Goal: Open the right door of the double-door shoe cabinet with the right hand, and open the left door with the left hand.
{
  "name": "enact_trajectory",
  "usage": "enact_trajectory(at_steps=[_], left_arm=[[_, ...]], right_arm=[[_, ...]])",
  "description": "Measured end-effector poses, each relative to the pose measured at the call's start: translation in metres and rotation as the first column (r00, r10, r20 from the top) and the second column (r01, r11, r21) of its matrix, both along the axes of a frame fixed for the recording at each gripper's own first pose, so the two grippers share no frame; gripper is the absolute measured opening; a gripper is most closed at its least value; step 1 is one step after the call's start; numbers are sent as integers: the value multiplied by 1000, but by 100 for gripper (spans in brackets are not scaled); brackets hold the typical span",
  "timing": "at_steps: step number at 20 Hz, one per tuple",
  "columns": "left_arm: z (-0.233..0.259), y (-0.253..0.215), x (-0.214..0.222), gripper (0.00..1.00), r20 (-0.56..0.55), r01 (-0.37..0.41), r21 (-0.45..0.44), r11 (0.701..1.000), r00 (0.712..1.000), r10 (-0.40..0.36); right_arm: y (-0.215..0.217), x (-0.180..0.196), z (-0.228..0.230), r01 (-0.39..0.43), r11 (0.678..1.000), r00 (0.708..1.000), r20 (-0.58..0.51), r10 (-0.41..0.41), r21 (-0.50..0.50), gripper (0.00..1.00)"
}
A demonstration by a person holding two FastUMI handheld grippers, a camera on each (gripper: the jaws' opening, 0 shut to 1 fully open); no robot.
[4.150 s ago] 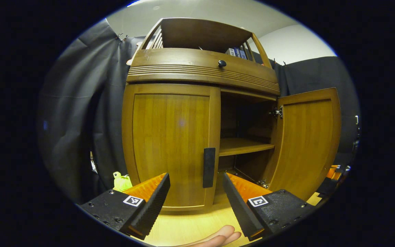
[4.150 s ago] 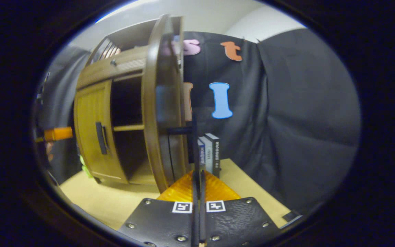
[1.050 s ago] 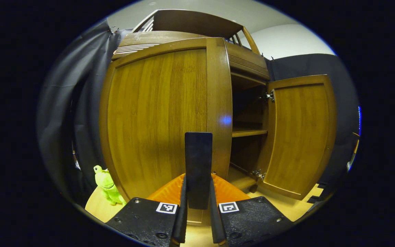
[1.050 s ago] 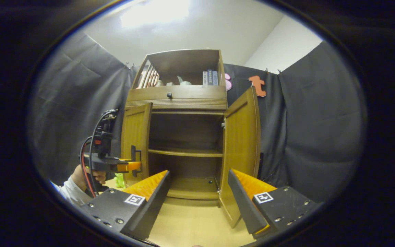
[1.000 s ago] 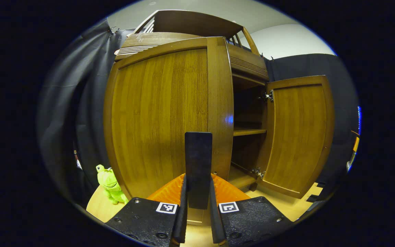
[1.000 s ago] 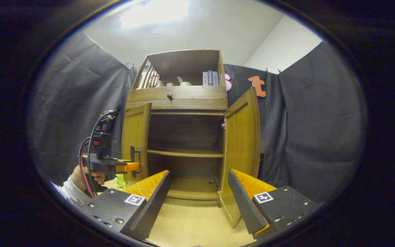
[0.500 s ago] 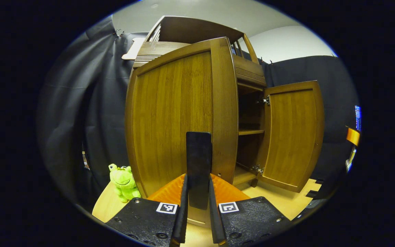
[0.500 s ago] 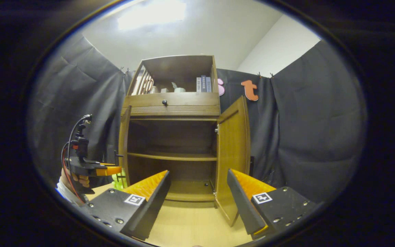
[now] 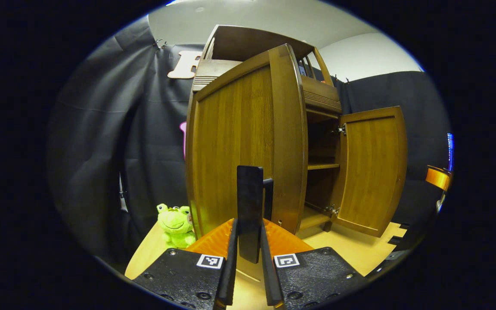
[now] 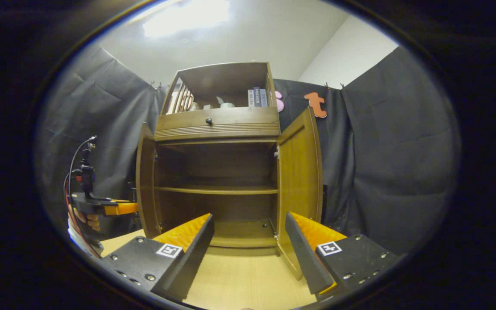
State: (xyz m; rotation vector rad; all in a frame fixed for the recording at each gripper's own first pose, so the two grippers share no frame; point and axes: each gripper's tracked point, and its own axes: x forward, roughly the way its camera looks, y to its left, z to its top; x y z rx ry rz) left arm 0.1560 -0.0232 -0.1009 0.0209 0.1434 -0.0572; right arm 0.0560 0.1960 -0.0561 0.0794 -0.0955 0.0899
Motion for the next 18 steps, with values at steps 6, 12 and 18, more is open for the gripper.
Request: enact_trajectory(at_steps=[6,12,18], left_arm=[[5,38,-2,29,34,-119,79,990,993,117],[13,102,-12,0,52,-205,33,978,978,204],[12,129,-15,3,45,-119,-18,993,992,120]], right_arm=[[7,-2,6,-4,1000,1000,20,4,-21,99],[16,1,4,-17,1000,1000,16,18,-20,98],[27,7,2,-29,999,1000,9,30,-24,100]])
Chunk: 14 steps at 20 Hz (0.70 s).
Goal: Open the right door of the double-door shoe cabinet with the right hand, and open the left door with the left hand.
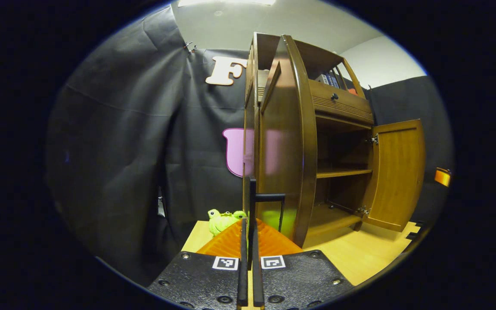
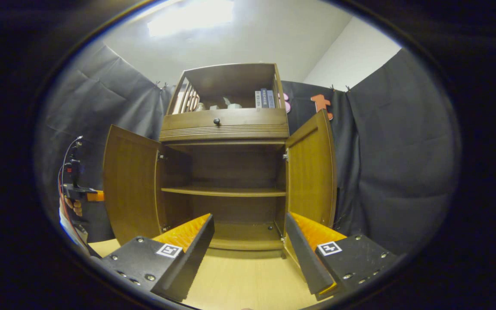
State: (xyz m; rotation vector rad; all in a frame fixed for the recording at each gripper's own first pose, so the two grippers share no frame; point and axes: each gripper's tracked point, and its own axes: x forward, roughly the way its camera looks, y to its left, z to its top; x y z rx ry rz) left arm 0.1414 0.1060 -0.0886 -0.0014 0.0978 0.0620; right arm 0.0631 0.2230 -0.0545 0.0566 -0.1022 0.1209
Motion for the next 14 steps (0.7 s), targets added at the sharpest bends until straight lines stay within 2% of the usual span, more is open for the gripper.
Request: enact_trajectory(at_steps=[1,2,3,4,6,8,11,12,14], left_arm=[[0,0,0,3,1,6,4,1000,1000,-6],[1,1,0,7,4,8,6,1000,1000,-8],[0,1,0,6,0,8,10,1000,1000,-8],[0,4,-1,6,2,5,11,1000,1000,-5],[2,4,-2,11,5,-2,8,1000,1000,2],[2,3,-3,12,5,-12,-1,1000,1000,12],[12,-3,-10,14,30,-50,29,998,998,49],[15,-6,-14,12,35,-57,42,997,998,55],[21,-8,-25,16,49,-82,43,996,996,79]], right_arm=[[0,0,-1,0,1000,1000,0,0,1,96],[2,0,0,-2,1000,1000,0,2,2,100],[3,1,0,-4,1000,1000,0,4,0,98],[3,0,-1,-4,1000,1000,0,4,-3,100],[1,1,-1,-1,1000,1000,-1,1,-3,100],[1,0,-2,-5,1000,1000,-3,5,1,100],[-2,2,-4,-2,1000,1000,-4,2,10,98],[-3,2,-4,-4,1000,1000,-5,4,13,98],[-1,1,-6,-8,1000,1000,-9,8,15,96]])
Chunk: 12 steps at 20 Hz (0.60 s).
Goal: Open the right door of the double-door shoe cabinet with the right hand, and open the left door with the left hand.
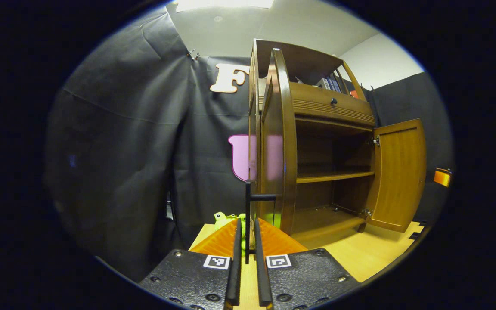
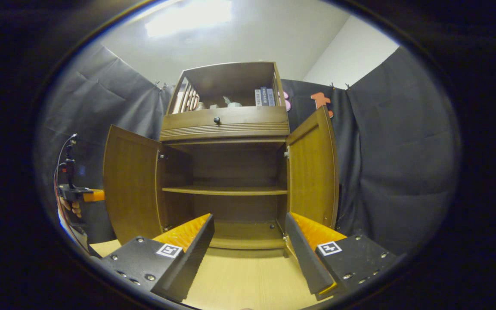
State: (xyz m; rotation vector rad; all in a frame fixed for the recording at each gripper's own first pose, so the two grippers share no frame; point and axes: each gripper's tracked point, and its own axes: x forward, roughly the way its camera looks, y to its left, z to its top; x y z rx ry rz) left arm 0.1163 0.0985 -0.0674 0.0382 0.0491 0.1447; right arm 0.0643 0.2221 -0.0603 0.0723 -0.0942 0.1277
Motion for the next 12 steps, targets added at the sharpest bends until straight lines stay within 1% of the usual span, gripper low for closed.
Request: enact_trajectory(at_steps=[1,2,3,4,5,6,7,8,9,11,12], left_arm=[[2,-1,-8,19,10,-17,-3,1000,1000,17],[4,-6,-15,24,13,-19,-7,1000,1000,19],[10,-12,-22,30,31,-19,-6,1000,999,19],[18,-15,-28,36,52,-24,-7,1000,998,24],[23,-20,-31,32,68,-17,-15,1000,998,18],[25,-24,-34,39,75,-16,-26,1000,997,18],[27,-27,-35,45,82,-20,-31,999,996,23],[28,-30,-37,48,81,-24,-29,999,996,26],[28,-32,-38,51,78,-34,-28,999,996,36],[27,-38,-37,58,61,-48,-39,998,997,51],[26,-43,-37,67,55,-52,-49,997,997,55]], right_arm=[[1,0,0,-5,1000,1000,0,5,-2,98],[2,-1,1,-11,1000,1000,3,11,-6,96],[4,0,0,-15,1000,1000,3,15,-9,99],[5,1,-1,-20,1000,1000,0,20,-14,98],[7,2,-1,-24,1000,1000,-1,24,-19,96],[8,3,0,-26,999,1000,1,26,-22,98],[10,3,2,-32,999,999,4,32,-25,98],[12,3,4,-38,999,999,8,38,-25,96],[12,2,5,-44,999,999,12,44,-25,98],[10,5,8,-43,999,999,21,43,-26,98],[7,7,8,-29,999,999,23,30,-17,98]])
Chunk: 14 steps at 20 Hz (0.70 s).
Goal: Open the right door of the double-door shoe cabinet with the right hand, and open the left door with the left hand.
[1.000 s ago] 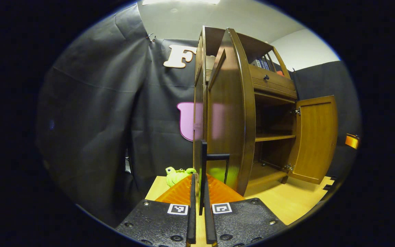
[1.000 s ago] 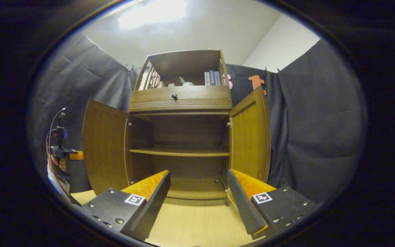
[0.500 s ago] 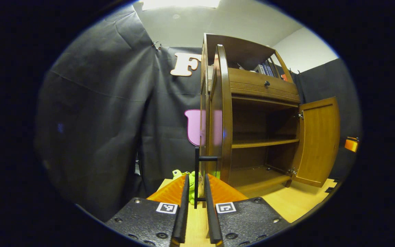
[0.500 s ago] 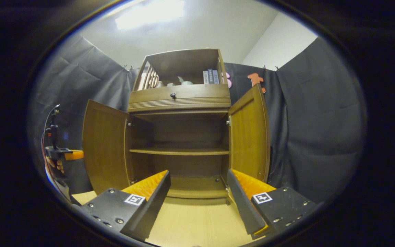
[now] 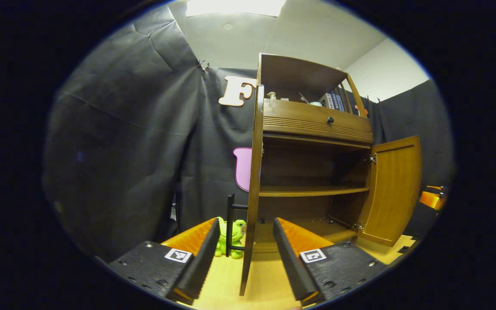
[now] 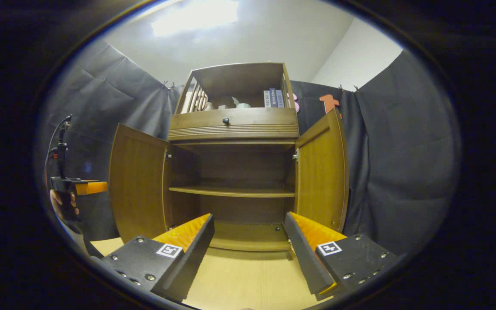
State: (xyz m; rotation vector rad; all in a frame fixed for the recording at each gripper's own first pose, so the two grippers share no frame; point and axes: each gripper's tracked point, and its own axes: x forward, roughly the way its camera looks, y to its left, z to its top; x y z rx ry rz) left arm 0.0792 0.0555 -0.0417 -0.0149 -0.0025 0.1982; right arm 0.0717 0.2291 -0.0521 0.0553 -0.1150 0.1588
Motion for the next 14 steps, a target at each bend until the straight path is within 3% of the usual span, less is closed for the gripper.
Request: enact_trajectory(at_steps=[1,2,6,14], left_arm=[[0,-4,1,76,1,-9,-8,1000,1000,9],[2,-7,3,85,2,-21,-13,1000,1000,21],[6,-29,11,96,7,-38,7,999,999,38],[4,-88,42,92,-17,9,77,997,1000,-8]], right_arm=[[-1,4,-2,6,1000,1000,-3,-6,4,96],[0,7,-2,5,1000,1000,-5,-5,8,100],[-3,16,0,-9,999,1000,-9,10,50,98],[-31,36,5,36,998,999,-5,-35,60,98]])
